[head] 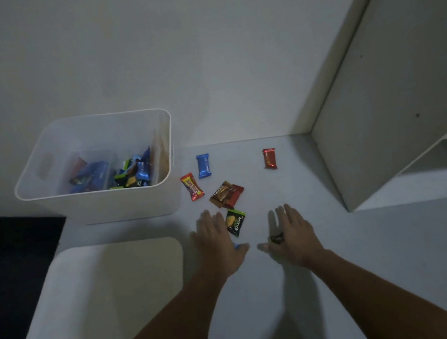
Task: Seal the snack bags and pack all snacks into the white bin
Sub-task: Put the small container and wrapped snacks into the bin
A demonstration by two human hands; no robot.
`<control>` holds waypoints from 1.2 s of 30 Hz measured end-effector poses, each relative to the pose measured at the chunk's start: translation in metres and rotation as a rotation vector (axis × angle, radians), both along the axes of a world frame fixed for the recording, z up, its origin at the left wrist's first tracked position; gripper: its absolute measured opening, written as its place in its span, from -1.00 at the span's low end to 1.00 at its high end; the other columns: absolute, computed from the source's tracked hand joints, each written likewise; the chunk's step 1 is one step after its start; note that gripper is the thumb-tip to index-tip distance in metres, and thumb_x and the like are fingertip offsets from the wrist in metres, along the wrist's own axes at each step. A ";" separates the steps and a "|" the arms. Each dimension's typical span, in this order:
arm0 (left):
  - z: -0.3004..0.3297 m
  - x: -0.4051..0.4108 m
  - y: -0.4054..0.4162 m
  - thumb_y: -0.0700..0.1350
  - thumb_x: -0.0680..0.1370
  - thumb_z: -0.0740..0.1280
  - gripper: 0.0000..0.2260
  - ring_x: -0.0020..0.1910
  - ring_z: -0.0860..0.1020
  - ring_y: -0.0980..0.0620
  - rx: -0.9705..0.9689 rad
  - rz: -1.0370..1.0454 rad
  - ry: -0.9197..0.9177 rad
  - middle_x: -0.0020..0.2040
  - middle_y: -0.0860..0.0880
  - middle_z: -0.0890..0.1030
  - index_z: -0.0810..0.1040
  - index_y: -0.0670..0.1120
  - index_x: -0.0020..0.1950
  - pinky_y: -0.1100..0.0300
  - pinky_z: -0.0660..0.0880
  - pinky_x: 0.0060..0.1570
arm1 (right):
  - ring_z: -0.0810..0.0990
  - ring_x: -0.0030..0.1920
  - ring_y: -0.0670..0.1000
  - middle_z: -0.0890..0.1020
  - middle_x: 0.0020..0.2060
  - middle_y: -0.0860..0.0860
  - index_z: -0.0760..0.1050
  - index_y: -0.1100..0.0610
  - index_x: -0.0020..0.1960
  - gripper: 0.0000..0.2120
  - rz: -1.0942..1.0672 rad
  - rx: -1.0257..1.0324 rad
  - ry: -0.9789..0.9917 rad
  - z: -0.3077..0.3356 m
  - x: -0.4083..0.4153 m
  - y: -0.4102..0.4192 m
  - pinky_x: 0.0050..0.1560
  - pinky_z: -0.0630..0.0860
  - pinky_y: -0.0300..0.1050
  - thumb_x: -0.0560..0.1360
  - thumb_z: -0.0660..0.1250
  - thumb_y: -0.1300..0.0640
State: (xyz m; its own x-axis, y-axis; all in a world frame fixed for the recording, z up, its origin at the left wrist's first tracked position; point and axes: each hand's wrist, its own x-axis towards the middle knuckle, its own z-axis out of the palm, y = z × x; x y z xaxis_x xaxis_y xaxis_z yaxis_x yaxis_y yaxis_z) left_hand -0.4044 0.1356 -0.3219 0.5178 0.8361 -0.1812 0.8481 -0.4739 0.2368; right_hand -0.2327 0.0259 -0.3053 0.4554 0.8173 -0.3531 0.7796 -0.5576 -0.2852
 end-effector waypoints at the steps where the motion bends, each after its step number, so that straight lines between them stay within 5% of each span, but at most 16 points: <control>1: -0.006 0.003 -0.005 0.42 0.36 0.24 -0.05 0.53 0.01 -0.23 -0.016 0.040 -0.030 0.57 -0.20 -0.05 0.03 -0.09 0.55 -0.17 0.11 0.41 | -0.09 0.59 0.16 -0.11 0.60 0.13 -0.15 0.12 0.60 0.06 0.020 -0.017 -0.021 -0.009 -0.002 -0.004 0.53 0.01 0.17 0.39 0.21 -0.48; 6: -0.028 0.021 -0.017 0.30 0.44 0.29 -0.07 0.54 -0.15 -0.24 -0.112 0.199 -0.151 0.56 -0.18 -0.22 -0.12 -0.12 0.56 -0.18 -0.07 0.46 | -0.24 0.58 0.18 -0.25 0.58 0.15 -0.27 0.11 0.60 0.03 0.073 -0.012 -0.076 -0.039 0.002 -0.008 0.51 -0.14 0.24 0.44 0.06 -0.50; 13: -0.040 0.041 0.004 0.18 0.42 0.36 -0.18 0.46 0.22 -0.35 0.046 0.306 -0.139 0.51 -0.32 0.17 0.18 -0.25 0.51 -0.28 0.24 0.35 | -0.23 0.58 0.19 -0.23 0.58 0.14 -0.22 0.08 0.60 -0.04 0.050 0.102 -0.117 -0.051 0.038 0.033 0.50 -0.13 0.27 0.47 -0.02 -0.51; 18: -0.047 0.043 0.030 0.01 0.38 0.24 -0.26 0.46 0.19 -0.35 0.075 0.333 -0.251 0.51 -0.33 0.15 0.19 -0.27 0.50 -0.25 0.18 0.40 | -0.21 0.57 0.21 -0.21 0.58 0.16 -0.20 0.06 0.60 -0.10 -0.039 0.161 -0.055 -0.047 0.067 0.070 0.50 -0.09 0.32 0.50 0.04 -0.45; 29: -0.056 0.044 0.105 -0.17 0.43 0.23 -0.27 0.54 -0.03 -0.26 0.116 0.113 -0.237 0.57 -0.24 -0.01 0.03 -0.13 0.57 -0.26 0.09 0.45 | -0.29 0.57 0.21 -0.29 0.58 0.07 -0.24 -0.17 0.57 -0.08 0.044 0.215 0.005 -0.049 0.096 0.138 0.48 -0.23 0.36 0.40 0.05 -0.54; 32: -0.055 0.049 0.121 -0.07 0.45 0.12 -0.30 0.56 -0.18 -0.16 0.068 0.062 -0.253 0.59 -0.13 -0.13 -0.02 -0.03 0.59 -0.21 -0.08 0.48 | -0.33 0.56 0.20 -0.30 0.57 0.06 -0.23 -0.22 0.56 0.01 0.106 0.194 -0.032 -0.052 0.097 0.149 0.44 -0.26 0.38 0.29 0.08 -0.62; 36: -0.045 0.060 0.138 0.19 0.56 -0.08 -0.40 0.55 -0.02 -0.22 0.151 0.028 -0.267 0.57 -0.17 0.04 0.12 -0.01 0.56 -0.22 0.06 0.44 | -0.33 0.55 0.23 -0.25 0.58 0.08 -0.15 -0.26 0.55 0.09 0.163 0.180 -0.091 -0.055 0.100 0.161 0.42 -0.25 0.43 0.16 0.05 -0.69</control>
